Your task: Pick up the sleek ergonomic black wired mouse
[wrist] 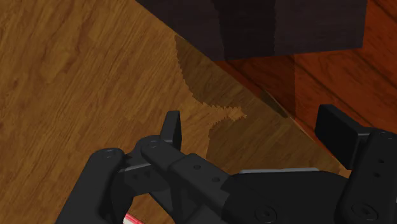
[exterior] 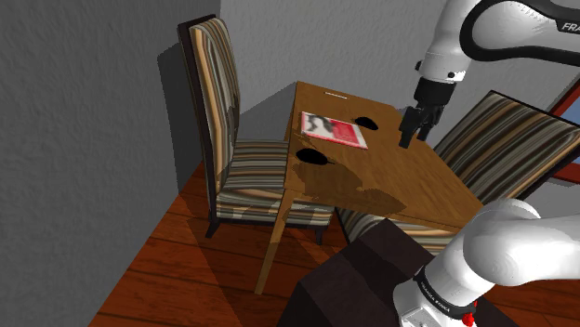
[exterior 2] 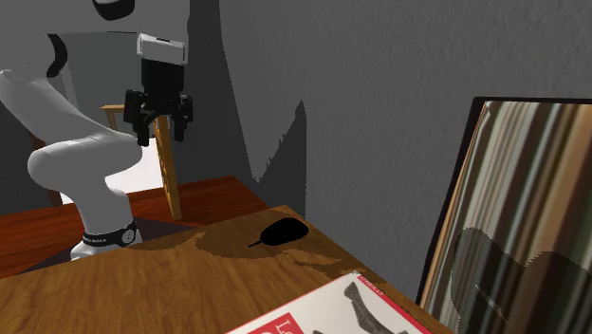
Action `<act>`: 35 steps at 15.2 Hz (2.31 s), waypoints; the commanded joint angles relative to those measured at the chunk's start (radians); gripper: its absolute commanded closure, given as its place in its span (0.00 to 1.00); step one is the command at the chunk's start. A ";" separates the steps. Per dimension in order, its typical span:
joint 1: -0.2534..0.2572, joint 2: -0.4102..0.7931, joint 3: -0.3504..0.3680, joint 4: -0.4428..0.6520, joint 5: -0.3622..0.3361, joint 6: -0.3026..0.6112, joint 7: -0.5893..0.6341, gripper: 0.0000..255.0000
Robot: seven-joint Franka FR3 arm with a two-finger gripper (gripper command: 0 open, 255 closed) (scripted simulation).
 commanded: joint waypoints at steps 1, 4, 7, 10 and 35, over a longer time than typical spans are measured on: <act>0.000 0.000 0.000 0.000 0.000 0.000 0.000 0.00; 0.025 0.077 -0.043 -0.016 -0.013 0.115 -0.085 0.00; 0.052 0.166 -0.084 -0.017 -0.017 0.227 -0.172 0.00; 0.083 0.264 -0.121 -0.006 -0.011 0.332 -0.260 0.00; 0.232 0.840 -0.212 0.167 0.217 0.789 -0.770 1.00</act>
